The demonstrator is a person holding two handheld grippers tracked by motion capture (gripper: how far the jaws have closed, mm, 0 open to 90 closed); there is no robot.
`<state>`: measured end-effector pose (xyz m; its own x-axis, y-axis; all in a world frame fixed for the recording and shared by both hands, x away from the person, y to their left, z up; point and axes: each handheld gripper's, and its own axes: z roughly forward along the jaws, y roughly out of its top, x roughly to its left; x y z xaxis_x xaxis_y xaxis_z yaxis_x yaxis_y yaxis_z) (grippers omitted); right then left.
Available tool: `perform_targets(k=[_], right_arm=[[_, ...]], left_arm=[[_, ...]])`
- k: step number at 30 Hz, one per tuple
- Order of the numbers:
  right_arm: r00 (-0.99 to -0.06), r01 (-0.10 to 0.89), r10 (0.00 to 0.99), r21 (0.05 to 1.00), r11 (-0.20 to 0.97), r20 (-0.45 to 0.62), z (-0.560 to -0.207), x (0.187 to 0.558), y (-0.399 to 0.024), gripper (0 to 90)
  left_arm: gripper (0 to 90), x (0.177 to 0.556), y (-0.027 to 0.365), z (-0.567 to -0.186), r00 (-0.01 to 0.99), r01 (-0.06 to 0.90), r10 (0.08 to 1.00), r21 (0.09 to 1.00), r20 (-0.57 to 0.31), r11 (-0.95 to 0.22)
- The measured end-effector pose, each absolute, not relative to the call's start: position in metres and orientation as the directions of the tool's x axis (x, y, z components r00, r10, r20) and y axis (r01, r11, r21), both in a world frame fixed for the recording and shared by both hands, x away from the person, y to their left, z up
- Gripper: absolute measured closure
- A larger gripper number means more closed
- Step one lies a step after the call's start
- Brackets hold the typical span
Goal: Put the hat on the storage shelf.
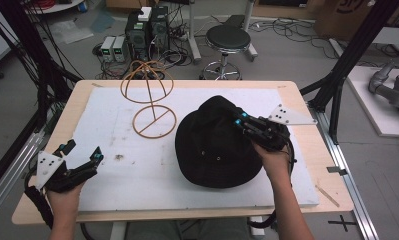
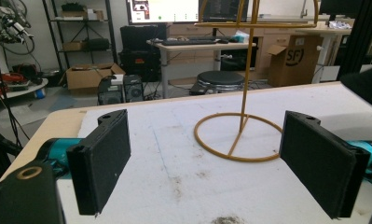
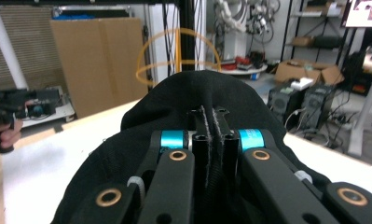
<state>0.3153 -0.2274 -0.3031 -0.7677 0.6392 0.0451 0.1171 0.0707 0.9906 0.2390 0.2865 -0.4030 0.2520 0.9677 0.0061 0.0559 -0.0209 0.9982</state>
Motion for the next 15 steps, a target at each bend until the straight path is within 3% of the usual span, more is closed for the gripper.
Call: perform_targets(k=[15], right_arm=[[-0.774,0.012,0.633,1.000,-0.009,0.015,-0.244,0.321,-0.212,88.7]], left_arm=[[16.6,0.239,0.286,-0.403,0.254,0.047,0.967,0.999,0.003,-0.016]])
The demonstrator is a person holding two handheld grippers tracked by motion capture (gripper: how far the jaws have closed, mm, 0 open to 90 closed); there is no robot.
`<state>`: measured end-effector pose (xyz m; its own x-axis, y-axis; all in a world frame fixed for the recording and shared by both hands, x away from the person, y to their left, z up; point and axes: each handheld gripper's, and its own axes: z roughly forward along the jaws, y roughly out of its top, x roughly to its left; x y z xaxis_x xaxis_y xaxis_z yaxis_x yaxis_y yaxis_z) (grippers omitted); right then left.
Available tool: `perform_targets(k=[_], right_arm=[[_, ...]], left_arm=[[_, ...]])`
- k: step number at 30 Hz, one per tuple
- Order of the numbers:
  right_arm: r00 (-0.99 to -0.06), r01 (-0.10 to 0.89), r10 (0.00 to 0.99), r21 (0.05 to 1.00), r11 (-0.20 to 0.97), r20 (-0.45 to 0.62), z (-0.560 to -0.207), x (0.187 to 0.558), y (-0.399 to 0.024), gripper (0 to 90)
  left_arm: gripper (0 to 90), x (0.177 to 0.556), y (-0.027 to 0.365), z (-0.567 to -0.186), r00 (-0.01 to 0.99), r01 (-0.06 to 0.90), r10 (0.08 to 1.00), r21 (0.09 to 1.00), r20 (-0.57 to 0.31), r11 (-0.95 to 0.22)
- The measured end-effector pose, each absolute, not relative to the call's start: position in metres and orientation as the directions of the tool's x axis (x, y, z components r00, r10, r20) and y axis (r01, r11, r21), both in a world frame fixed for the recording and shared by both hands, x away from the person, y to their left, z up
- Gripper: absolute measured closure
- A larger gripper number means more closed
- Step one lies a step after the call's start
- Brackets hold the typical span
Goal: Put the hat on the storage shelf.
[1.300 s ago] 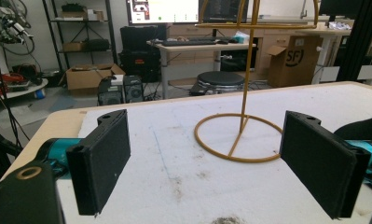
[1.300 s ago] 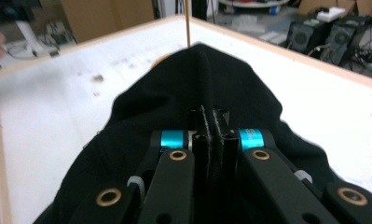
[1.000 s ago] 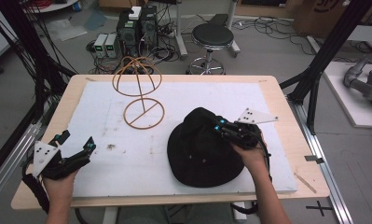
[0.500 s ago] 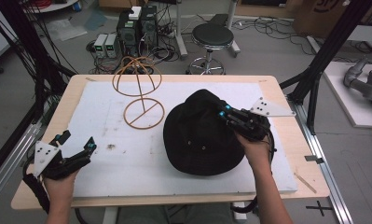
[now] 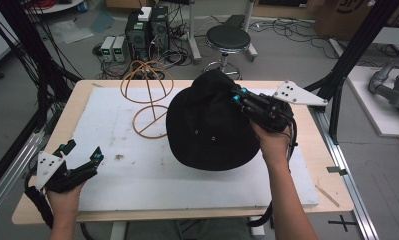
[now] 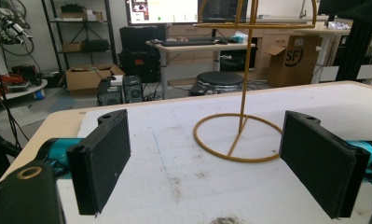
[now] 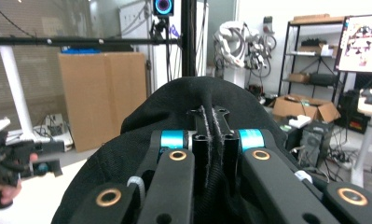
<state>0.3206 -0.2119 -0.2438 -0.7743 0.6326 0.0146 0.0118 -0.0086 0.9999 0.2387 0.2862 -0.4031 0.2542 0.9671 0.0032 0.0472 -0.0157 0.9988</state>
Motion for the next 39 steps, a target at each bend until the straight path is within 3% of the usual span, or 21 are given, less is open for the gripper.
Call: perform_targets(k=[16,26,39], right_arm=[[-0.765,-0.059,0.644,0.994,-0.090,0.013,-0.194,0.337,-0.186,88.7],[-0.766,-0.077,0.642,0.986,-0.148,0.036,-0.185,0.353,-0.168,88.8],[-0.765,-0.097,0.644,0.988,-0.121,0.004,-0.172,0.366,-0.140,88.7]], left_arm=[[16.6,0.237,0.291,-0.404,0.247,0.050,0.969,0.999,-0.003,-0.009],[16.6,0.236,0.294,-0.405,0.243,0.047,0.970,0.999,-0.011,0.000],[16.6,0.233,0.296,-0.405,0.242,0.052,0.970,0.999,-0.005,-0.008]])
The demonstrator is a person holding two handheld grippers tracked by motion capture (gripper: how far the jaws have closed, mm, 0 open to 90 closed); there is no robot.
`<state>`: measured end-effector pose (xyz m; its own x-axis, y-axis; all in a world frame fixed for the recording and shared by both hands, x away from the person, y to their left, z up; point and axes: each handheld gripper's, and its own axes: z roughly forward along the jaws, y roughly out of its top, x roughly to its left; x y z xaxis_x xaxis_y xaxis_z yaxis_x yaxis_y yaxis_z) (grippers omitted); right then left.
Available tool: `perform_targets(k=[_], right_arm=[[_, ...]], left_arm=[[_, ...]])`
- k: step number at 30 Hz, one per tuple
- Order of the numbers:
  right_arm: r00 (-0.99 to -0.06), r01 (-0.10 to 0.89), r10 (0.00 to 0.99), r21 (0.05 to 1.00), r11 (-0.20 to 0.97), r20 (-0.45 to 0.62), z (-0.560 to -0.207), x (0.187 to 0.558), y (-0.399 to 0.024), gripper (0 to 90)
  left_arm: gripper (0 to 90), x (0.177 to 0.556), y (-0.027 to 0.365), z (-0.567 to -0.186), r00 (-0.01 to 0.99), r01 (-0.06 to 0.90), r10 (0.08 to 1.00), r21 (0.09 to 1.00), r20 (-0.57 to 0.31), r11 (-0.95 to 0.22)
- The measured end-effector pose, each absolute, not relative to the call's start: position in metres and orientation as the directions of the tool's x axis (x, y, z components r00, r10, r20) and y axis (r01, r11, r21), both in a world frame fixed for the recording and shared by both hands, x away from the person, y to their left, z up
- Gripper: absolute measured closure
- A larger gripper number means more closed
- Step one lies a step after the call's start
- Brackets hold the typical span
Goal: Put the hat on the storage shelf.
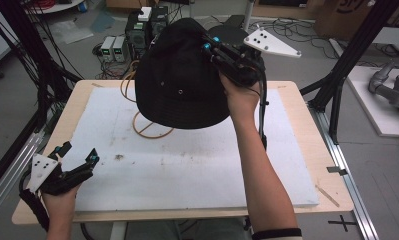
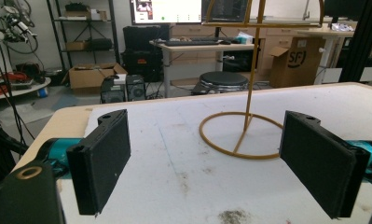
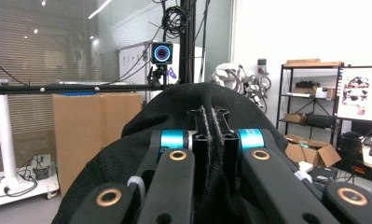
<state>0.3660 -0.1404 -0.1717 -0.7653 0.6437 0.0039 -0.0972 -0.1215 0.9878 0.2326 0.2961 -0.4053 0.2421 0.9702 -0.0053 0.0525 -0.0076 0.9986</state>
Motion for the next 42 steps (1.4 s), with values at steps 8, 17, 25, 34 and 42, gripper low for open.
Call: perform_targets(k=[8,17,25,34,42], right_arm=[[-0.768,-0.098,0.641,0.990,-0.106,-0.007,-0.164,0.382,-0.113,88.7],[-0.766,-0.096,0.643,0.987,-0.126,0.007,-0.166,0.407,-0.085,88.6],[-0.772,-0.059,0.635,0.990,-0.131,0.038,-0.182,0.429,-0.060,88.6],[-0.778,-0.025,0.626,0.994,-0.105,0.047,-0.201,0.441,-0.037,88.0],[-0.778,-0.009,0.627,0.997,-0.079,0.043,-0.212,0.445,-0.024,84.3]], left_arm=[[16.6,0.228,0.301,-0.406,0.229,0.051,0.973,0.999,-0.017,0.006],[16.6,0.227,0.303,-0.407,0.228,0.049,0.974,0.999,-0.019,0.008],[16.6,0.224,0.306,-0.408,0.220,0.055,0.975,0.999,-0.012,0.000],[16.2,0.218,0.308,-0.407,0.229,0.037,0.973,0.999,-0.016,0.008],[16.1,0.218,0.307,-0.406,0.236,0.031,0.971,0.999,-0.020,0.013]])
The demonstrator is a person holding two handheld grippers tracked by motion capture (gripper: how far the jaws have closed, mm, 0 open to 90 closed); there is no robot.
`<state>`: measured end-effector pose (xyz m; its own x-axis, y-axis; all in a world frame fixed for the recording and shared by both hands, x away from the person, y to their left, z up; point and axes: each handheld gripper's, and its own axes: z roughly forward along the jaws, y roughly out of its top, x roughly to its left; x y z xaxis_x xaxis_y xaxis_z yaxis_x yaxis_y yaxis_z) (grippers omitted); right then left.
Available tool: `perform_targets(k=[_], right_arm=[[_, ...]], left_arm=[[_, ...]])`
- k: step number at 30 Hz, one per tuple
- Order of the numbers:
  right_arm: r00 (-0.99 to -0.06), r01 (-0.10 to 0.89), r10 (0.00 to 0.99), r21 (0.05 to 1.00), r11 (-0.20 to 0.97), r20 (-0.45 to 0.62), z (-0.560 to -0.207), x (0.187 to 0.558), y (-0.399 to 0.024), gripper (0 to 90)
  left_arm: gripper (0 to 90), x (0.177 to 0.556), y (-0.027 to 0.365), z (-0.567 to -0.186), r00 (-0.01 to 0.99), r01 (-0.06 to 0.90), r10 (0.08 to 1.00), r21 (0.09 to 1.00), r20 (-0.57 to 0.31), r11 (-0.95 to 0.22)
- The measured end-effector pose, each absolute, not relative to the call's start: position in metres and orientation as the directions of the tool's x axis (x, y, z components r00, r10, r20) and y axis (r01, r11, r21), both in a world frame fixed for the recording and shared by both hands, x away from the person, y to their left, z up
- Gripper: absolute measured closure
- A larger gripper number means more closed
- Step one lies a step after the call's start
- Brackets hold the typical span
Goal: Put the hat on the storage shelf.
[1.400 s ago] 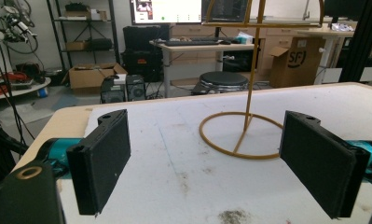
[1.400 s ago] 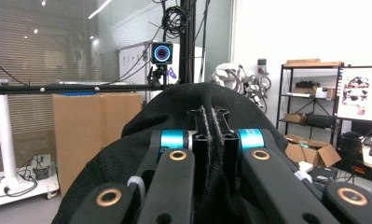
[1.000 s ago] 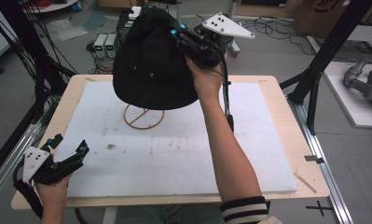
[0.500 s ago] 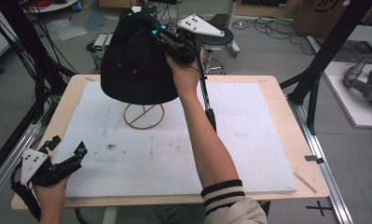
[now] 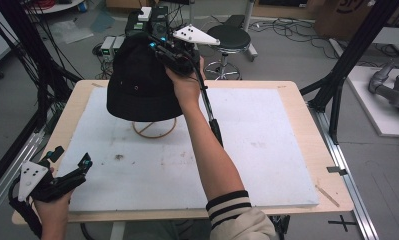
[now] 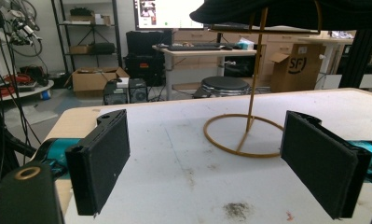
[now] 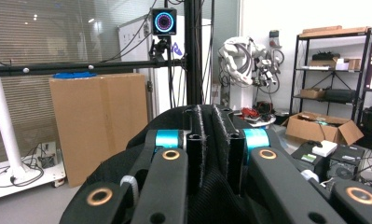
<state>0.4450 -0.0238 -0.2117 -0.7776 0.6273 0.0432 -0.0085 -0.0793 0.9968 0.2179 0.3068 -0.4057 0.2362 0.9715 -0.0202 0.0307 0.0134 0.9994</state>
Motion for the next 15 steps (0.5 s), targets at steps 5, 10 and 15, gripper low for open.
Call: perform_targets(k=[5,10,15], right_arm=[[-0.771,-0.010,0.634,0.995,-0.103,0.058,-0.2109,0.4444,-0.0240,75.3],[-0.741,-0.006,0.667,0.993,-0.115,0.073,-0.2085,0.4444,-0.0280,62.3],[-0.730,-0.018,0.681,0.995,-0.098,0.054,-0.2076,0.4431,-0.0287,59.1]], left_arm=[[16.1,0.2175,0.3071,-0.4052,0.237,0.032,0.971,0.999,-0.017,0.010],[16.1,0.2182,0.3057,-0.4054,0.236,0.033,0.971,0.999,-0.019,0.012],[16.1,0.2188,0.3042,-0.4054,0.239,0.034,0.971,0.999,-0.016,0.008]])
